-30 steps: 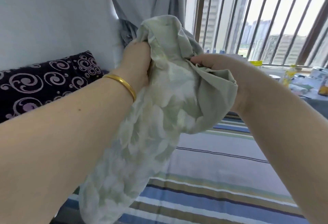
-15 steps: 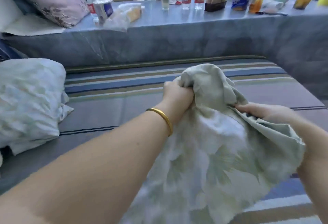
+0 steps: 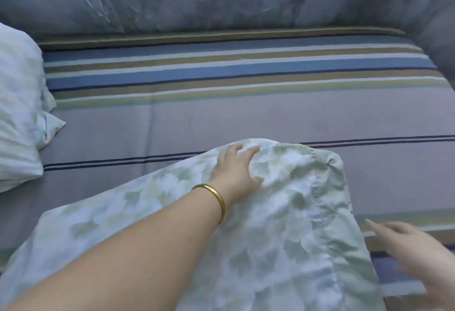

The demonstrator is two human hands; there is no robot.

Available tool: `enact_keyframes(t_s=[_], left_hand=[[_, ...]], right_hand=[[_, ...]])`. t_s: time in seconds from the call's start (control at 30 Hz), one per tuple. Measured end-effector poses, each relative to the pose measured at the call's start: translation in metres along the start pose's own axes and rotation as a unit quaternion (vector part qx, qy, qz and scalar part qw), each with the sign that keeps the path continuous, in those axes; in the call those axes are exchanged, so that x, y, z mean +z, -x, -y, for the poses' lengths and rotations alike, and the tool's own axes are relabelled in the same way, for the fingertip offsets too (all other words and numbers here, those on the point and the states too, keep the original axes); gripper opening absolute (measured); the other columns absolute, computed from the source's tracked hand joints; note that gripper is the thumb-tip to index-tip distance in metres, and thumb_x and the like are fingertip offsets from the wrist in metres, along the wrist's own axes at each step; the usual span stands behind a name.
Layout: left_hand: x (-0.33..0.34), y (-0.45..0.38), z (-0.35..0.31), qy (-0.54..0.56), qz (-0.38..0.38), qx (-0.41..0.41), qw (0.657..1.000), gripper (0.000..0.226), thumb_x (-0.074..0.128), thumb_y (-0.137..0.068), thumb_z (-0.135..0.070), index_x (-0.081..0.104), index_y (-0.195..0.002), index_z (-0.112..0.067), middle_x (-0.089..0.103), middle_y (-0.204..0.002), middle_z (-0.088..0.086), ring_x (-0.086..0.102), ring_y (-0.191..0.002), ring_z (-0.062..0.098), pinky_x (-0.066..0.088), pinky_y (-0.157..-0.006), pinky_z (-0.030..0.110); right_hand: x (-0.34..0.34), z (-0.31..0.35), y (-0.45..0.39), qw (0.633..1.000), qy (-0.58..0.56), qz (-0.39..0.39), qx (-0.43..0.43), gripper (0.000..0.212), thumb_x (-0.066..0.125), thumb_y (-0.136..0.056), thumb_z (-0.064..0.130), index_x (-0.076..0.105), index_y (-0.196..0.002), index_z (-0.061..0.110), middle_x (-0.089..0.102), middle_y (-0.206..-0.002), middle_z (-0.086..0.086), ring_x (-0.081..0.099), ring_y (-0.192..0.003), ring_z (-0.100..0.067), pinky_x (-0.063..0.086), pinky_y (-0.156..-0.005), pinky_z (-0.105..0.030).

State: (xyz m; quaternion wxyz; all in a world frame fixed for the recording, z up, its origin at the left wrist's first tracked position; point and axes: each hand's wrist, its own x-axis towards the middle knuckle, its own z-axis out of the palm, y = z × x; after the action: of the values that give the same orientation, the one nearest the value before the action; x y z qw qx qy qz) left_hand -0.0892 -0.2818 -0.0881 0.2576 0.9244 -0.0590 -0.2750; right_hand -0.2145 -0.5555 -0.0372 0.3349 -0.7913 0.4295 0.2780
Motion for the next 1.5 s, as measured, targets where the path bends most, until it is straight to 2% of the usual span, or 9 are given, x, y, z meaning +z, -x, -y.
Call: enact_keyframes(t_s=[0.2, 0.3, 0.43, 0.53, 0.67, 0.8, 0.93, 1.27, 1.5], left_hand=[[-0.091, 0.046, 0.18, -0.015, 0.021, -0.235, 0.972, 0.095, 0.071, -0.067, -0.073, 0.037, -0.146, -0.033, 0.042, -0.146, -0.001, 0.04, -0.137, 0.027, 0.036, -0.111, 0.042], [-0.117, 0.074, 0.228, 0.022, 0.076, -0.278, 0.957, 0.085, 0.081, -0.051, -0.074, 0.051, -0.122, -0.037, 0.056, -0.115, -0.009, 0.057, -0.109, 0.018, 0.049, -0.086, 0.033], [-0.13, 0.081, 0.249, 0.085, 0.161, -0.255, 0.95, 0.051, 0.094, -0.053, -0.044, 0.068, -0.094, -0.026, 0.075, -0.085, -0.005, 0.073, -0.077, 0.016, 0.058, -0.059, 0.027], [-0.138, 0.079, 0.254, 0.168, 0.189, -0.22, 0.942, 0.031, 0.085, -0.073, -0.012, 0.068, -0.098, -0.018, 0.075, -0.076, -0.006, 0.071, -0.063, 0.009, 0.053, -0.049, 0.02], [-0.156, 0.079, 0.258, 0.215, 0.268, -0.207, 0.916, 0.036, 0.083, -0.075, -0.009, 0.064, -0.105, -0.017, 0.075, -0.094, 0.006, 0.075, -0.082, 0.022, 0.062, -0.069, 0.035], [-0.179, 0.083, 0.266, 0.134, 0.304, -0.22, 0.917, 0.059, 0.093, -0.063, -0.028, 0.065, -0.114, -0.023, 0.076, -0.105, 0.004, 0.074, -0.096, 0.027, 0.058, -0.089, 0.048], [-0.186, 0.079, 0.267, -0.112, 0.169, -0.195, 0.96, 0.041, 0.078, -0.074, -0.055, 0.071, -0.094, -0.02, 0.073, -0.093, 0.001, 0.069, -0.087, 0.021, 0.055, -0.079, 0.031], [-0.232, 0.046, 0.252, -0.173, -0.296, -0.237, 0.909, 0.042, 0.075, -0.078, -0.041, 0.056, -0.111, -0.022, 0.042, -0.126, 0.01, 0.037, -0.122, 0.035, 0.04, -0.092, 0.046], [-0.165, 0.101, 0.263, 0.012, -0.184, -0.296, 0.937, 0.08, 0.053, -0.082, -0.073, 0.024, -0.149, -0.039, 0.018, -0.156, 0.004, 0.021, -0.141, 0.035, 0.021, -0.117, 0.046]], right_hand=[[0.087, 0.142, 0.015, 0.953, 0.176, -0.021, -0.248, 0.039, 0.058, -0.095, 0.042, 0.056, -0.13, 0.027, 0.057, -0.136, -0.001, 0.063, -0.088, -0.023, 0.041, -0.07, -0.031], [0.151, 0.199, 0.029, 0.898, 0.232, 0.065, -0.369, 0.041, 0.054, -0.098, 0.04, 0.048, -0.138, 0.034, 0.035, -0.154, 0.008, 0.07, -0.082, -0.009, 0.041, -0.076, -0.028], [0.221, 0.246, 0.037, 0.841, 0.346, 0.14, -0.393, 0.066, 0.062, -0.095, 0.035, 0.029, -0.152, 0.036, 0.009, -0.166, 0.005, 0.043, -0.137, -0.025, 0.043, -0.103, -0.033], [0.251, 0.256, 0.036, 0.839, 0.387, 0.128, -0.361, 0.08, 0.074, -0.085, 0.038, 0.028, -0.151, 0.033, 0.025, -0.154, -0.002, 0.054, -0.117, -0.03, 0.047, -0.094, -0.035], [0.269, 0.264, 0.038, 0.81, 0.478, 0.109, -0.321, 0.057, 0.073, -0.082, 0.048, 0.05, -0.123, 0.016, 0.06, -0.117, -0.008, 0.057, -0.091, -0.029, 0.044, -0.073, -0.031], [0.264, 0.282, 0.045, 0.79, 0.515, 0.11, -0.315, 0.043, 0.06, -0.088, 0.059, 0.056, -0.099, 0.017, 0.055, -0.097, -0.006, 0.058, -0.086, -0.029, 0.046, -0.073, -0.031], [0.249, 0.308, 0.058, 0.812, 0.455, 0.075, -0.358, 0.025, 0.059, -0.095, 0.043, 0.053, -0.094, 0.018, 0.054, -0.069, -0.003, 0.057, -0.063, -0.026, 0.041, -0.057, -0.029], [0.217, 0.352, 0.06, 0.875, 0.219, -0.138, -0.408, 0.022, 0.05, -0.099, 0.021, 0.043, -0.12, 0.022, 0.035, -0.117, -0.007, 0.047, -0.07, -0.028, 0.039, -0.065, -0.039], [0.22, 0.251, 0.053, 0.894, 0.212, -0.018, -0.395, 0.065, 0.046, -0.091, 0.063, 0.025, -0.15, 0.045, 0.008, -0.165, 0.004, 0.034, -0.144, -0.028, 0.032, -0.114, -0.045]])
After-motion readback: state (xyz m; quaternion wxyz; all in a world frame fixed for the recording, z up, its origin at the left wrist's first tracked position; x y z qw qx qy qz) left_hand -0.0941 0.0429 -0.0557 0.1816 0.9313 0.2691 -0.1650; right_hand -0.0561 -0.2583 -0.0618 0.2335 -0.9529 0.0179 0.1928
